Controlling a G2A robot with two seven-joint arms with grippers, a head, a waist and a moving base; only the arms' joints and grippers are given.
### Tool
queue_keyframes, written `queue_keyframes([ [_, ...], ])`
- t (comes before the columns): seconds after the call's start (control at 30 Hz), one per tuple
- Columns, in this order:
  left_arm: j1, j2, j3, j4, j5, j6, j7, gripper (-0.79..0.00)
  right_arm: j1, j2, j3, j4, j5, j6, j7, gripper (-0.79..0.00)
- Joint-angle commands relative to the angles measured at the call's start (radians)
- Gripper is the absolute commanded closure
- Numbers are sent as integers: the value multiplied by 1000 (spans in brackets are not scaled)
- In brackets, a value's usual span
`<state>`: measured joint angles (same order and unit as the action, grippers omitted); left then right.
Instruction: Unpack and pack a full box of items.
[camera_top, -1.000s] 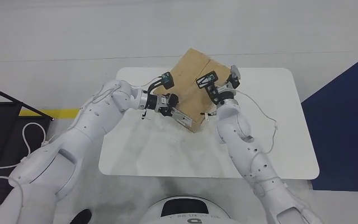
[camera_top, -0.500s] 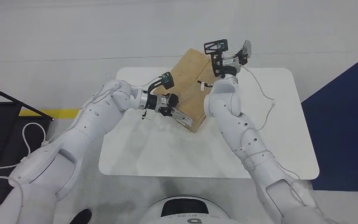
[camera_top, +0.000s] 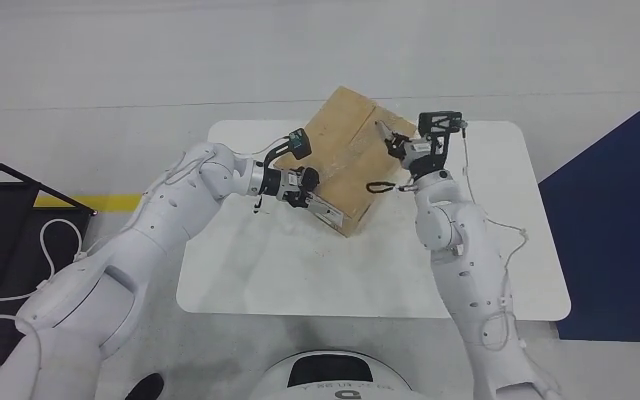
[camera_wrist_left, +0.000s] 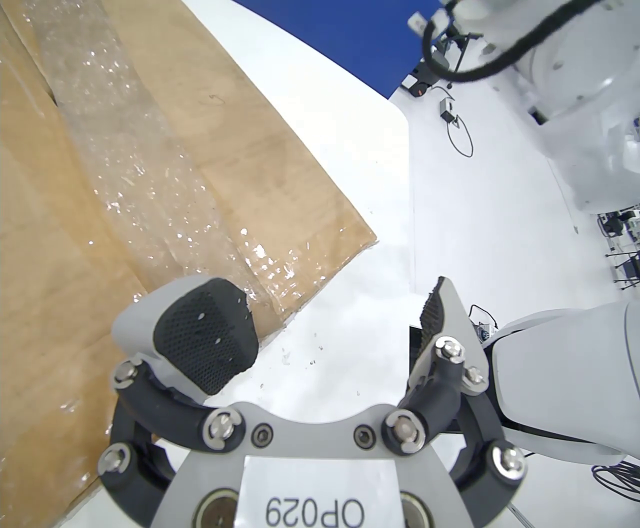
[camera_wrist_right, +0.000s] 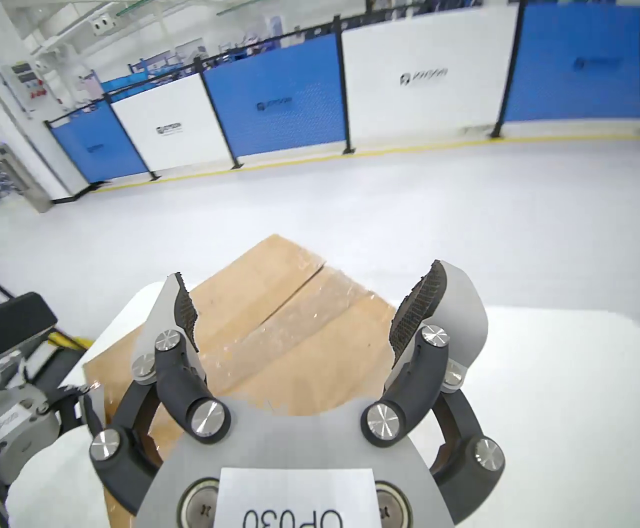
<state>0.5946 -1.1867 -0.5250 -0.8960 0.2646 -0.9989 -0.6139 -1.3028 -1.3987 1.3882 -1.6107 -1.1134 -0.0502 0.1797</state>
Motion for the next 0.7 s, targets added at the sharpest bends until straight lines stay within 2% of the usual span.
queue_keyframes([
  [0.0, 0, 0, 0, 0, 0, 0, 0, -785, 30, 0, 3, 73, 76, -79, 20, -785],
  [0.17, 0, 0, 0, 0, 0, 0, 0, -785, 165, -9, -5, 291, 279, -159, 66, -785],
  [0.3, 6, 0, -2, -4, 1, 11, 9, -785, 223, -15, -44, 362, 277, -175, 52, -785],
  [0.67, 49, 30, -68, -82, 47, 45, 38, -785, 316, -41, -95, 463, 244, 1, -209, -785],
])
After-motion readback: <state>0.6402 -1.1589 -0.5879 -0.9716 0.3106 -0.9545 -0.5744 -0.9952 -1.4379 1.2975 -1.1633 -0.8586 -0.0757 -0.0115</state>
